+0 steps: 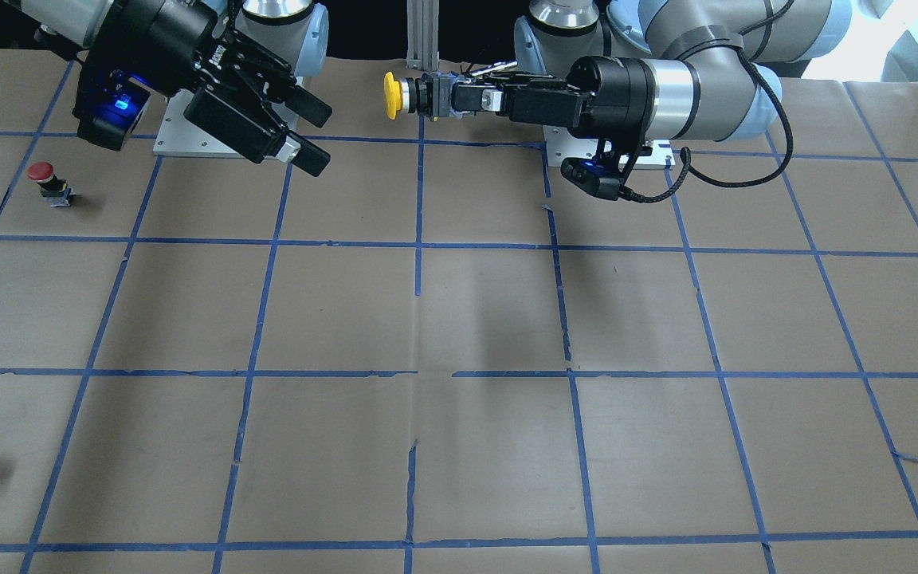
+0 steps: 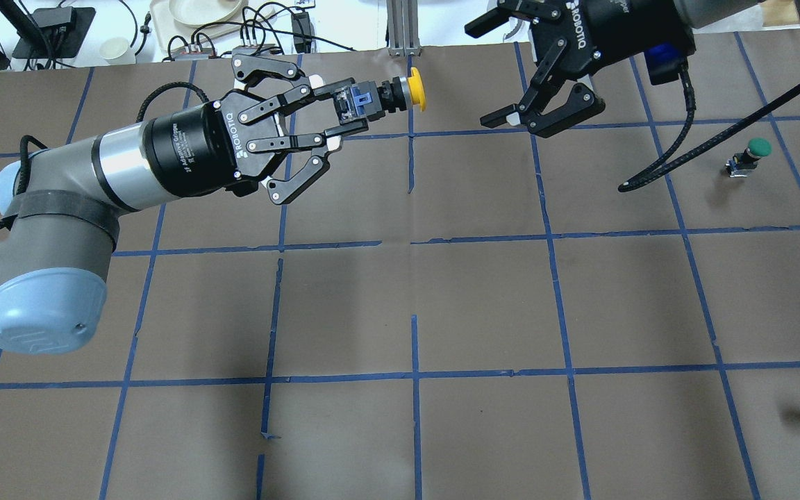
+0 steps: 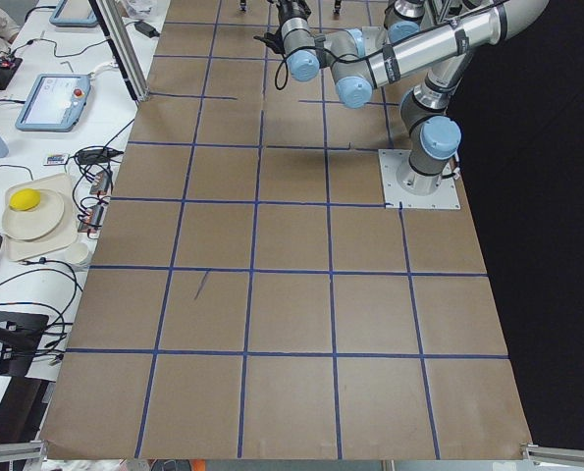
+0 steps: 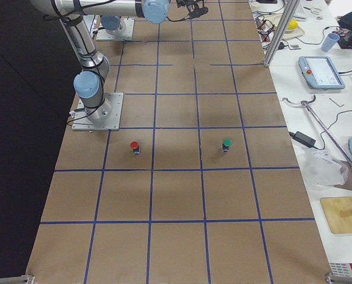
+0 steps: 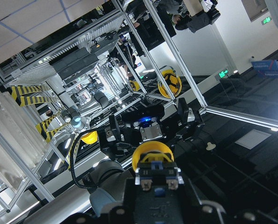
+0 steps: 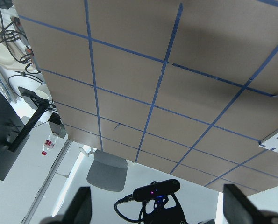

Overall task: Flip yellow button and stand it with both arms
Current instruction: 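Reach the right gripper to the yellow cap held by the left gripper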

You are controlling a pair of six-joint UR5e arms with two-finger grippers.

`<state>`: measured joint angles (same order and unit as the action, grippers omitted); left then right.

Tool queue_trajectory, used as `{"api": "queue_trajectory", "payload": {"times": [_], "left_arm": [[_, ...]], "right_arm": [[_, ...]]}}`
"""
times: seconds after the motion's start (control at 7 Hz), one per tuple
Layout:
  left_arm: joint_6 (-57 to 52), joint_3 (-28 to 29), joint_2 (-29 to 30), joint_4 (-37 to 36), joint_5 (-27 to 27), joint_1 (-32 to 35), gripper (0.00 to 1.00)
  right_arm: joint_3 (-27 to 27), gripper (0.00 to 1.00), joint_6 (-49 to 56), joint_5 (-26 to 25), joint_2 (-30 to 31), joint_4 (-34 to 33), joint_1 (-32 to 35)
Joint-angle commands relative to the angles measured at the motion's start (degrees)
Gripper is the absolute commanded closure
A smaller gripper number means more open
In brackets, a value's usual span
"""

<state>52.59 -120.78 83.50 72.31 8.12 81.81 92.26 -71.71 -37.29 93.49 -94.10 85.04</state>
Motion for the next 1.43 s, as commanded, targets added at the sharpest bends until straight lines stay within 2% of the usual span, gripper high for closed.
{"api": "queue_trajectory", "payload": {"times": [0.0, 0.29, 0.86, 1.0, 1.29], "left_arm": [[0.41, -0.16, -0.09, -0.59, 0.32, 0.37, 0.98], [0.06, -0.16, 0.17, -0.68, 0.23, 0.8, 0.98], [-0.38, -0.16, 0.61, -1.21, 0.14, 0.89, 0.98], [-0.47, -0.34, 0.61, -1.21, 0.06, 0.89, 0.98], [-0.47, -0.42, 0.61, -1.82, 0.06, 0.89, 0.98]], "right_arm": [[0.11, 0.0, -0.71, 4.22, 1.77, -0.56, 0.3], [0.73, 0.0, -2.91, 5.03, 1.78, -0.56, 3.19], [1.96, 0.03, -3.35, 5.04, 2.13, -0.12, 3.38], [1.96, 0.12, -3.35, 5.03, 2.13, 0.06, 3.38], [2.05, 0.59, -3.35, 5.12, 2.13, 0.23, 3.38]]}}
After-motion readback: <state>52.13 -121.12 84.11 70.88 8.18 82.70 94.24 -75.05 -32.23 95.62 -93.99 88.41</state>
